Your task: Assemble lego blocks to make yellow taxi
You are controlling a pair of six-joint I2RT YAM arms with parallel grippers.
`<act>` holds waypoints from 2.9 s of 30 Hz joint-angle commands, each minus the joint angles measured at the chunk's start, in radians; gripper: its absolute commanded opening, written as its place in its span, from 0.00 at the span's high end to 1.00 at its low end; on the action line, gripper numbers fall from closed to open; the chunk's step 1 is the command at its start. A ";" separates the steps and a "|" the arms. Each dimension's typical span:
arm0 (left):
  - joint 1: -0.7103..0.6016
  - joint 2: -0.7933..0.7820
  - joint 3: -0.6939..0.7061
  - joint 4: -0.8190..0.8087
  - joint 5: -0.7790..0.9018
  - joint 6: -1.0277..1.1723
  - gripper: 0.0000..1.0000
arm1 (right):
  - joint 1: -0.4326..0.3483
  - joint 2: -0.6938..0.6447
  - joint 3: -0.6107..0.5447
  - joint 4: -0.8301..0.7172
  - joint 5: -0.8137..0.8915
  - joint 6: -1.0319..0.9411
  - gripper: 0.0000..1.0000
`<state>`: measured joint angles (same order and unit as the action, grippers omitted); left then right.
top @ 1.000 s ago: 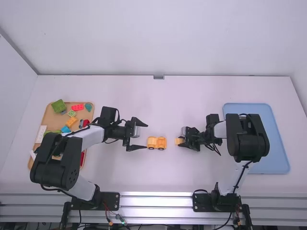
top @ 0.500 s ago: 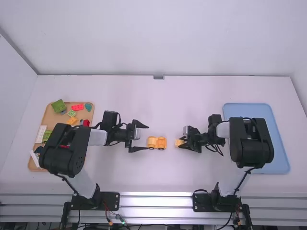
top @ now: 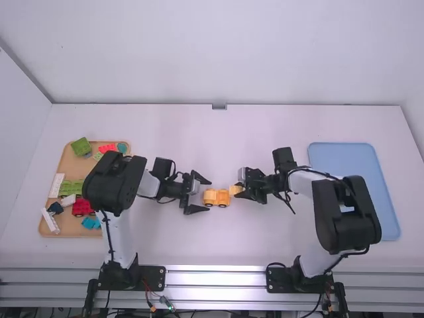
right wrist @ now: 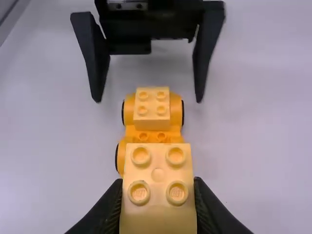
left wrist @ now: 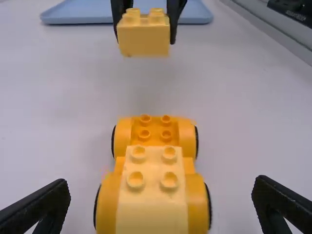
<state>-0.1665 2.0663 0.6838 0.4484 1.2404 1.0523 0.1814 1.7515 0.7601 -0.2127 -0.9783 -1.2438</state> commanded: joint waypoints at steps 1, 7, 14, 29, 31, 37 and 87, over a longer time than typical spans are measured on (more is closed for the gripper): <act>-0.042 0.019 0.028 -0.005 -0.039 -0.045 0.01 | 0.036 -0.014 0.012 0.002 0.043 0.063 0.85; -0.070 0.019 0.035 -0.002 -0.081 -0.039 0.01 | 0.066 -0.014 0.012 0.003 0.033 0.063 0.86; -0.098 0.029 0.029 -0.002 -0.141 -0.037 0.01 | 0.080 -0.014 0.012 0.029 0.037 0.100 0.87; -0.111 0.031 0.035 0.006 -0.184 -0.069 0.39 | 0.083 -0.014 0.007 0.032 0.083 0.112 0.89; -0.110 0.031 0.035 0.006 -0.183 -0.069 0.43 | 0.095 -0.014 -0.019 0.079 0.101 0.125 0.89; -0.111 0.031 0.037 0.006 -0.184 -0.069 0.46 | 0.117 -0.010 -0.097 0.298 0.137 0.277 0.88; -0.110 0.031 0.009 0.035 -0.183 -0.114 0.50 | 0.194 -0.010 -0.165 0.441 0.217 0.323 0.86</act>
<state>-0.2760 2.0739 0.7010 0.4911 1.0470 0.9417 0.3710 1.7515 0.6010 0.2302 -0.7486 -0.9237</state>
